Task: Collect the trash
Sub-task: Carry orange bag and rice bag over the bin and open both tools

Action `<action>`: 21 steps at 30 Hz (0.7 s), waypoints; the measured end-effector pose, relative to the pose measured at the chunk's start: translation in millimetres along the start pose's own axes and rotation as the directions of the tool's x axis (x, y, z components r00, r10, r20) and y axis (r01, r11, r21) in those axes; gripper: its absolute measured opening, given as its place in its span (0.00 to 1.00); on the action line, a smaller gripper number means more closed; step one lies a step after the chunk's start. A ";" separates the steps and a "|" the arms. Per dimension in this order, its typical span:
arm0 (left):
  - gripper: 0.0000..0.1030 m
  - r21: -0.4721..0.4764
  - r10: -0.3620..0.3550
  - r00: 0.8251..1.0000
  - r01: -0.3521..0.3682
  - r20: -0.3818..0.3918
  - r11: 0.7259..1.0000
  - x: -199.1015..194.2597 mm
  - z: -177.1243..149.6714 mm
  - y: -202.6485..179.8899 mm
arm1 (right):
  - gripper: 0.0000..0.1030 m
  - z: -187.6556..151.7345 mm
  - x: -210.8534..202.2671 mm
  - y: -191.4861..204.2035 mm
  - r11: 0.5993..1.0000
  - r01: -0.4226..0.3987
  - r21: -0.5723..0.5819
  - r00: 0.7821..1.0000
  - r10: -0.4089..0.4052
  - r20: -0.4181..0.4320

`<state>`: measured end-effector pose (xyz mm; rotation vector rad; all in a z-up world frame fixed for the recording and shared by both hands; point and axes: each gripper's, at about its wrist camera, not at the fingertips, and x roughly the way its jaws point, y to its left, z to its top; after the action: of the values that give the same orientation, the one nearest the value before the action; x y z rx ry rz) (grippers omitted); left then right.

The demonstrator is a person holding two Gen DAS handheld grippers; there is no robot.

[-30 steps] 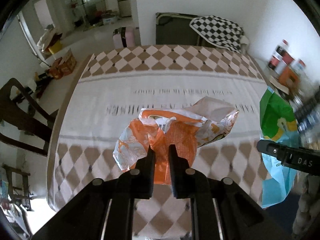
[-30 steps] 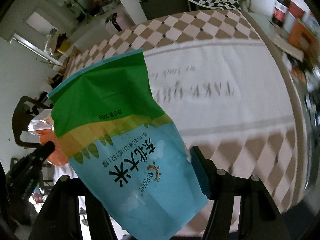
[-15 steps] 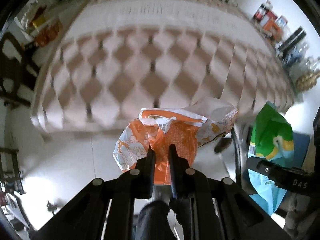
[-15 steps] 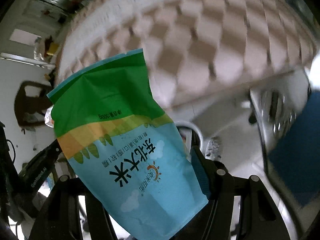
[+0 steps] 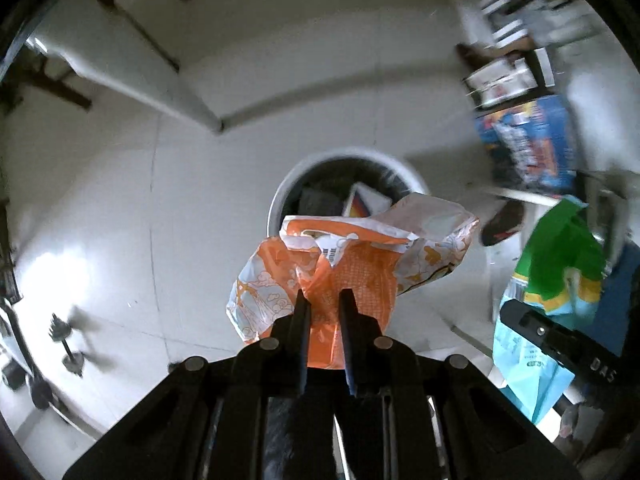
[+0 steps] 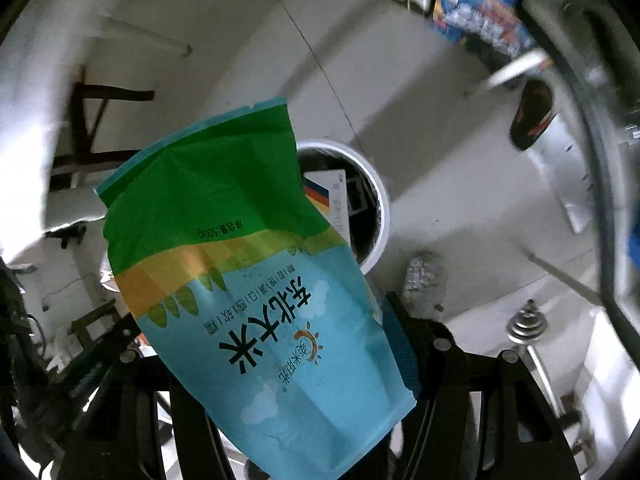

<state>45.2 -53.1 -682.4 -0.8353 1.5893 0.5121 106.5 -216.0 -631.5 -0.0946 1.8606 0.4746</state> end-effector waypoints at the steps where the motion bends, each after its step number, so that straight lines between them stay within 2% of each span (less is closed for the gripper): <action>1: 0.14 -0.017 -0.015 1.000 0.014 -0.024 1.000 19.4 5.8 1.3 | 0.63 7.5 21.2 -5.4 1.000 0.000 0.005 1.000 0.000 -0.009; 6: 0.17 -0.074 -0.062 0.995 0.056 -0.075 0.996 84.5 12.0 13.3 | 0.63 40.3 97.4 -22.9 0.999 0.023 0.024 0.999 -0.023 -0.022; 10: 0.23 -0.093 -0.064 0.993 0.055 -0.095 0.994 106.6 13.2 25.3 | 0.67 53.2 139.9 -30.5 0.997 0.023 0.071 0.999 -0.019 -0.048; 12: 0.43 -0.092 -0.071 0.993 0.062 -0.092 0.994 105.7 8.8 36.6 | 0.71 56.0 152.8 -28.6 0.998 0.014 0.062 0.999 -0.011 -0.048; 13: 0.69 -0.088 -0.062 0.995 0.055 -0.079 0.995 102.1 6.7 42.2 | 0.75 56.1 157.6 -25.0 0.999 -0.005 0.050 0.999 0.008 -0.048; 14: 0.86 -0.083 -0.049 0.997 0.044 -0.065 0.996 99.4 5.1 44.0 | 0.84 57.8 163.4 -26.8 0.999 -0.019 0.042 0.998 0.022 -0.051; 16: 0.88 -0.084 -0.036 0.998 0.031 -0.052 0.996 91.5 -0.9 50.9 | 1.00 55.1 167.7 -24.4 0.999 -0.026 0.027 0.998 0.027 -0.055; 19: 0.99 -0.076 -0.012 0.999 0.008 -0.045 0.997 81.8 -7.4 57.2 | 1.00 46.6 163.8 -18.8 1.000 -0.031 0.003 0.998 0.031 -0.046; 21: 0.99 -0.053 0.028 0.999 -0.029 -0.019 0.998 68.9 -13.3 56.4 | 1.00 40.4 155.8 -14.4 1.000 -0.008 -0.019 1.000 0.008 -0.018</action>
<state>-8.4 -42.3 -754.0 -0.8614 1.6122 0.5707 93.7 -188.2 -790.1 -0.1048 1.8749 0.4985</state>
